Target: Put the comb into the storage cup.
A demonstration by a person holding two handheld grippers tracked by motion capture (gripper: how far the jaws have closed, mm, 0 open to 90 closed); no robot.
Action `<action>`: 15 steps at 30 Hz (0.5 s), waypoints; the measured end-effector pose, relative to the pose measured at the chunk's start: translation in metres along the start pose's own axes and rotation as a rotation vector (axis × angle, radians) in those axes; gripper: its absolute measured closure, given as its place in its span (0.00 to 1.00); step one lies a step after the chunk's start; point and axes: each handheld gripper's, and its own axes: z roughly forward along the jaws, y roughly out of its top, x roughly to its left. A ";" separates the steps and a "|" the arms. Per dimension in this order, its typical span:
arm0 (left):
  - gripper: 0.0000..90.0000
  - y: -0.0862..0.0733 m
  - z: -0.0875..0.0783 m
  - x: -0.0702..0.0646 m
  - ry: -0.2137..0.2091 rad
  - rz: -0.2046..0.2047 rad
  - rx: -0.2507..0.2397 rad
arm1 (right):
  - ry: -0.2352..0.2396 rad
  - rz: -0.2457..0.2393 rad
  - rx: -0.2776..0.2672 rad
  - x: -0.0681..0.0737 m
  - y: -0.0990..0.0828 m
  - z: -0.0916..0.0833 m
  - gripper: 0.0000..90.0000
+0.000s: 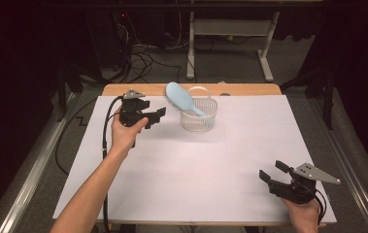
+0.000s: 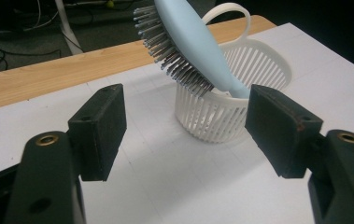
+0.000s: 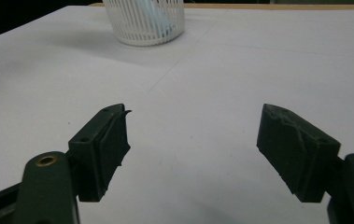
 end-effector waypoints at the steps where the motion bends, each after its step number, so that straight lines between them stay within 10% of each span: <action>1: 0.33 0.000 -0.001 0.000 0.002 0.000 0.001 | -0.001 0.000 0.000 0.000 0.000 0.000 0.28; 15: 0.33 -0.005 -0.010 -0.002 0.006 0.012 -0.015 | 0.000 0.004 -0.005 -0.001 0.000 -0.001 0.28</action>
